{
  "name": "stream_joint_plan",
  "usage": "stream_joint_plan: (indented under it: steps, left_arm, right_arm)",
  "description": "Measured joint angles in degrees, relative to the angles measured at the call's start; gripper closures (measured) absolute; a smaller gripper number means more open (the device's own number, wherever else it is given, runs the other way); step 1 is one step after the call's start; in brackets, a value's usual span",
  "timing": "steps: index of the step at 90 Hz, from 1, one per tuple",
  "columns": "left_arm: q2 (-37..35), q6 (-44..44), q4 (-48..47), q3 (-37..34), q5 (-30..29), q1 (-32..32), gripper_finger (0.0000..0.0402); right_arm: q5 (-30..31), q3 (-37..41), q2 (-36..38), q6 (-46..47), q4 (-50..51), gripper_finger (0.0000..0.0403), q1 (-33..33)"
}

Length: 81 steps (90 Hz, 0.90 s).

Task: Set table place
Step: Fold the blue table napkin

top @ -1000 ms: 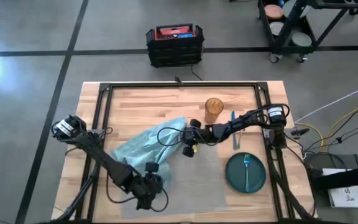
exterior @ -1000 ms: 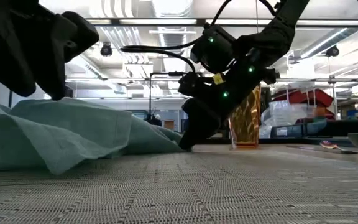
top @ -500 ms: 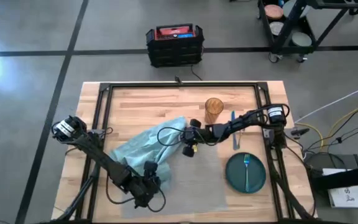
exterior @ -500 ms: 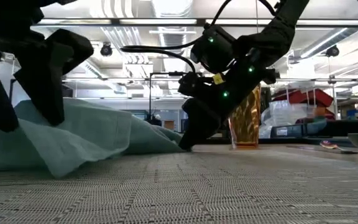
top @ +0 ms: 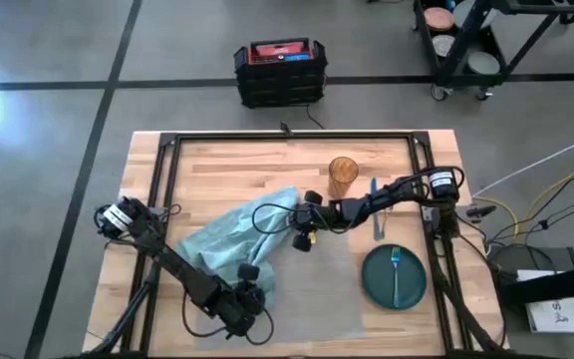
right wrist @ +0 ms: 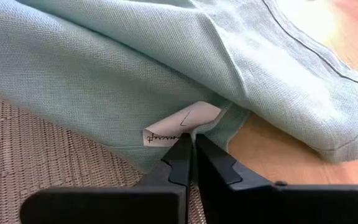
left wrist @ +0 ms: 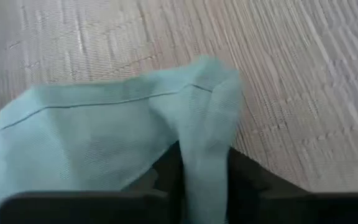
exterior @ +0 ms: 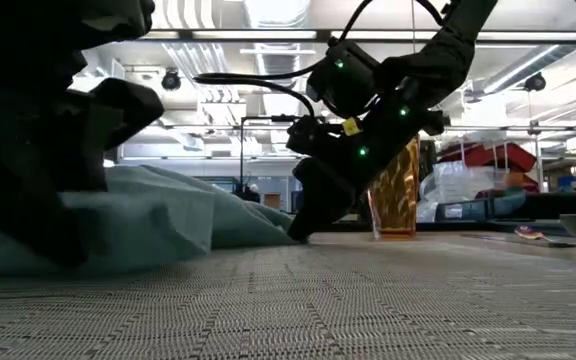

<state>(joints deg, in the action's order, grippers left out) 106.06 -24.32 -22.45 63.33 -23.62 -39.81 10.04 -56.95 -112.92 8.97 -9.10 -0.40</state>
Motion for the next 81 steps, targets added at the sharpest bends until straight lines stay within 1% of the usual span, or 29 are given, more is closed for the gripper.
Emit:
stream_joint_plan:
  steps: [4,8,21,35,50,71,81]
  left_arm:
    - [-0.2,-1.3,-0.1,0.4,0.0,-0.1,0.0394]
    - [-0.6,-2.9,-1.0,0.9,0.0,-0.1,0.0394]
    - [-3.6,-9.4,-9.1,4.2,-0.1,-1.2,0.04]
    - [-8.4,-15.7,-17.7,8.2,-4.1,-4.1,0.0401]
    - [-12.9,-22.5,-25.9,10.8,-7.2,-8.4,0.0401]
    - [-16.8,-30.0,-36.2,10.9,-9.9,-13.0,0.0401]
    - [-17.1,-34.0,-40.8,10.8,-9.9,-14.7,0.0401]
  right_arm:
    - [0.0,0.0,0.0,0.0,0.0,0.0401,0.0]
    - [0.0,0.0,0.0,0.0,0.0,0.04,0.0]
    - [0.0,0.0,0.3,-0.8,0.3,0.04,0.2]
    - [-0.6,0.2,3.9,-2.8,5.6,0.0401,1.2]
    - [-0.4,0.1,12.8,-1.1,12.3,0.0401,2.0]
    - [-0.4,0.1,27.5,1.8,26.8,0.0401,2.2]
    - [-3.3,0.1,33.2,5.1,33.4,0.0401,2.7]
